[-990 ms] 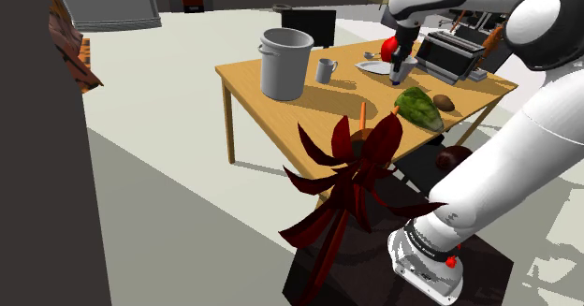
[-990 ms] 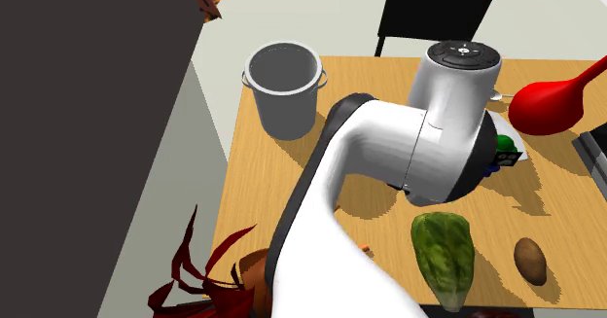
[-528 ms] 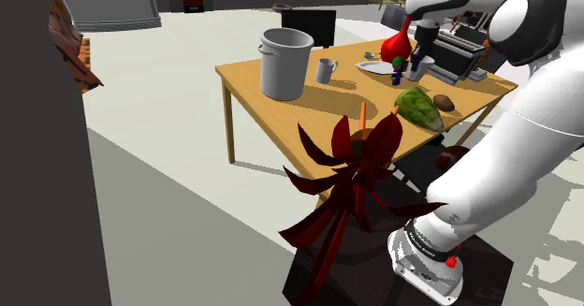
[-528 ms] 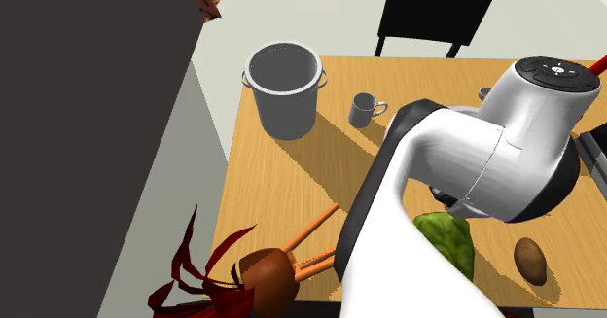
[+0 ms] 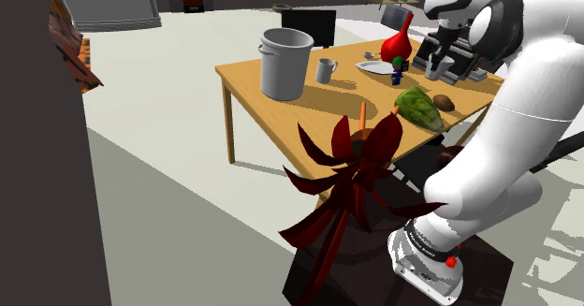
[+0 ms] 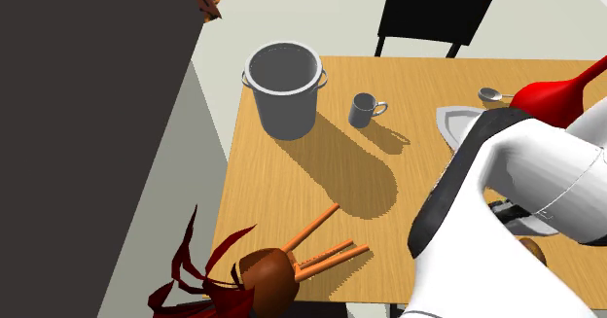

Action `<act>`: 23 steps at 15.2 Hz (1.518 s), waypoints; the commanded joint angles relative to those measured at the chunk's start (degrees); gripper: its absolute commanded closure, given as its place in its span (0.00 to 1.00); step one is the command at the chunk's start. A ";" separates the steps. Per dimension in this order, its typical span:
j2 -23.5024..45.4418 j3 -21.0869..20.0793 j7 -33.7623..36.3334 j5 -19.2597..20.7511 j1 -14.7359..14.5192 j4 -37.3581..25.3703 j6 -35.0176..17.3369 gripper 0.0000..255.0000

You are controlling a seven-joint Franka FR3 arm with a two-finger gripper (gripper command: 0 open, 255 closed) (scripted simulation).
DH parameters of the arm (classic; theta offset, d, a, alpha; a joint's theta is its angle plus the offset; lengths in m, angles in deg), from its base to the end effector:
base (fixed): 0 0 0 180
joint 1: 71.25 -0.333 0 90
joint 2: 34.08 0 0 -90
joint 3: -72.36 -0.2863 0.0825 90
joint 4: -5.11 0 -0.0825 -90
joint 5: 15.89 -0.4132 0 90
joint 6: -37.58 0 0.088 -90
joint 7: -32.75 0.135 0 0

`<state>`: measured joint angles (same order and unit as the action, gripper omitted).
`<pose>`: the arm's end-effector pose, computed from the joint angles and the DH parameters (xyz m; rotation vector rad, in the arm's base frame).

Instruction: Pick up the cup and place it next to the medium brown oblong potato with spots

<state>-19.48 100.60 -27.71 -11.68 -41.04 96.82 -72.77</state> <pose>0.3615 -0.5596 0.4438 2.9530 0.1134 -0.1662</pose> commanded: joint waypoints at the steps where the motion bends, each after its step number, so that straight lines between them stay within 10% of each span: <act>1: 2.86 0.55 -3.13 -1.84 2.34 -3.68 0.65 1.00; 6: 10.66 0.96 -9.60 -6.40 8.78 -14.10 3.09 1.00; 23: 12.32 0.26 -8.70 -6.92 8.19 -3.25 -9.14 1.00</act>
<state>-7.50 100.94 -36.41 -18.47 -32.92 93.28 -81.25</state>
